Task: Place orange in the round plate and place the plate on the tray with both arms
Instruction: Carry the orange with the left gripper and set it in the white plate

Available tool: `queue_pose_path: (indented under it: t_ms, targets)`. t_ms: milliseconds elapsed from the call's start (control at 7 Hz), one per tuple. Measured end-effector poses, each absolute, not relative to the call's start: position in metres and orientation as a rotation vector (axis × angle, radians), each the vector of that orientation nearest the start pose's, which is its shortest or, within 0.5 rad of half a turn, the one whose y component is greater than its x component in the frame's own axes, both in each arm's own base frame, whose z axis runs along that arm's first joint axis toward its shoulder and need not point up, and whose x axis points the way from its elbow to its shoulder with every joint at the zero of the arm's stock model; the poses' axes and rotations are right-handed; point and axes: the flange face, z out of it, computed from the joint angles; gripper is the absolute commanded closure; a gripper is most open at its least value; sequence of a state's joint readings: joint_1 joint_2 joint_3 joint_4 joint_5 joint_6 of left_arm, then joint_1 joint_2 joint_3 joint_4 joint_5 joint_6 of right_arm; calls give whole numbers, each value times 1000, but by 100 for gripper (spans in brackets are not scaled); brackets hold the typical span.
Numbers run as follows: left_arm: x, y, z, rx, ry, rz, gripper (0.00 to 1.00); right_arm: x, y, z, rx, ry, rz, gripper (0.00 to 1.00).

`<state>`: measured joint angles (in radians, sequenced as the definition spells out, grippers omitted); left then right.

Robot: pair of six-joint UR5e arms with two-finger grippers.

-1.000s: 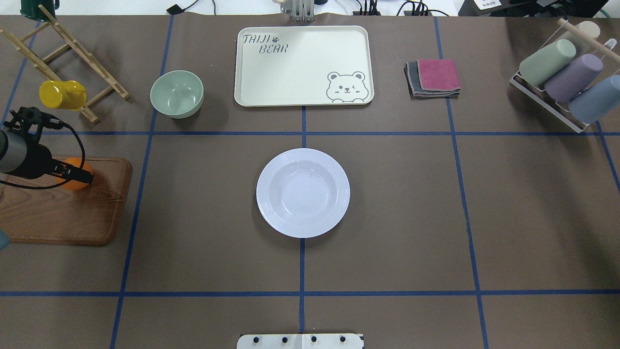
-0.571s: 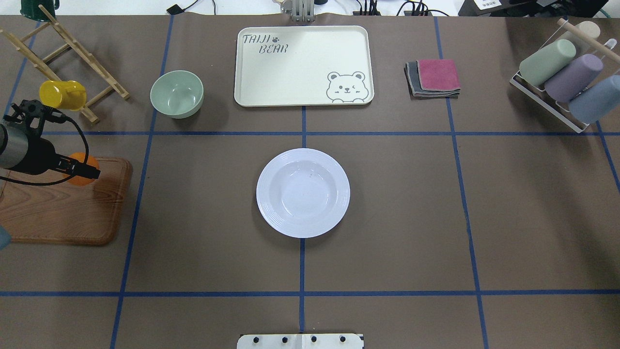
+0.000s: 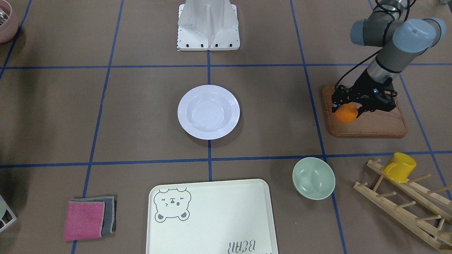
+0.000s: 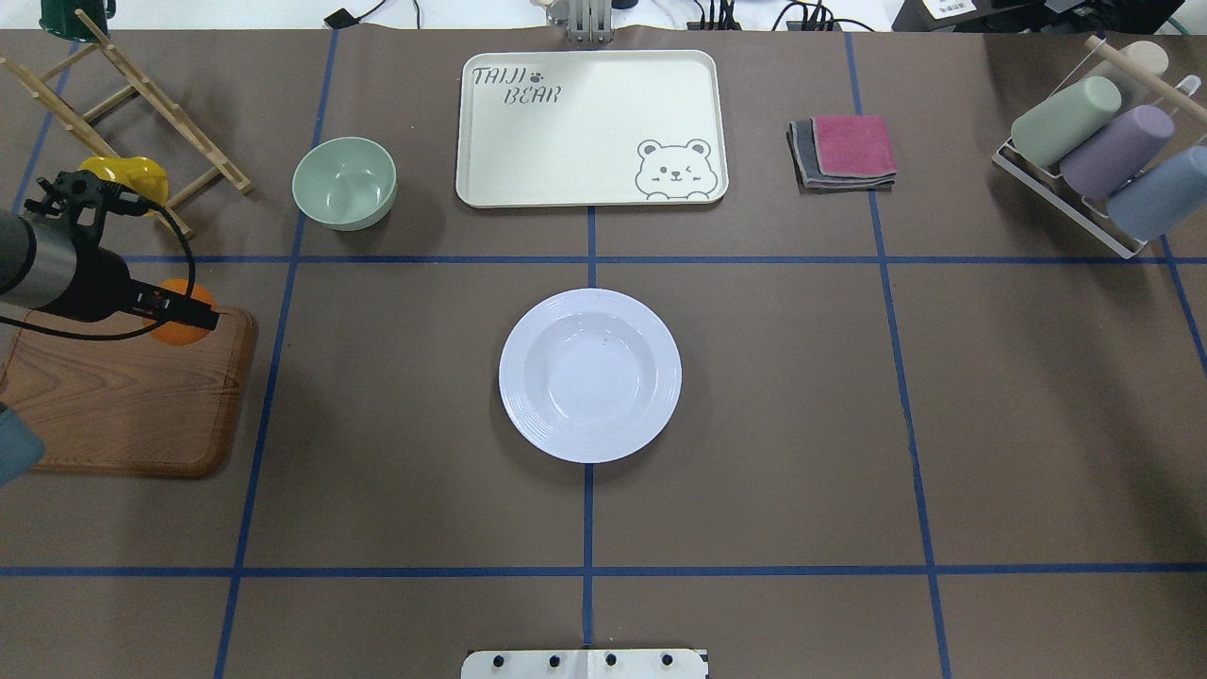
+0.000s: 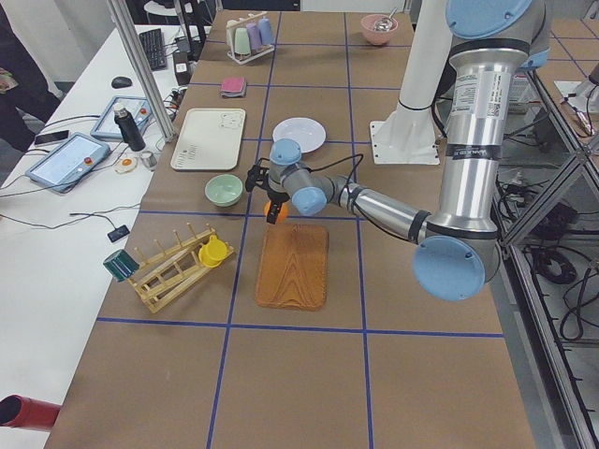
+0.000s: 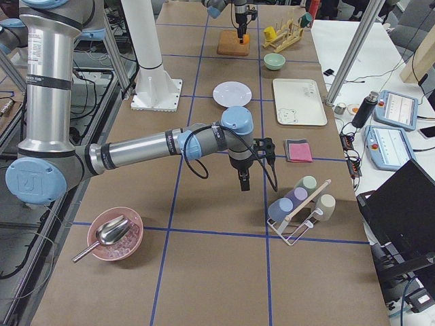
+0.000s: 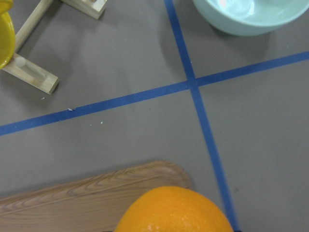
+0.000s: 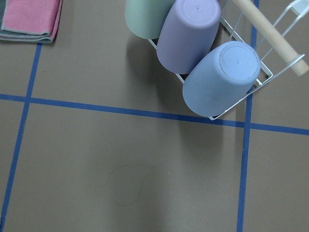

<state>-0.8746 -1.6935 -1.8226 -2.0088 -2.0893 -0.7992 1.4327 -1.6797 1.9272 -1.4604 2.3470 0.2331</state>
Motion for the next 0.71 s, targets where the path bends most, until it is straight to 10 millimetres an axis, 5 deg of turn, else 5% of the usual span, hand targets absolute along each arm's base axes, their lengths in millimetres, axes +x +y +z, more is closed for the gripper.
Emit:
queue_pose_path:
  t_ms: [714]
  targets:
    - [461,-457,216,104,892,-1,100,-2,-459,518,221,-826,-74,0]
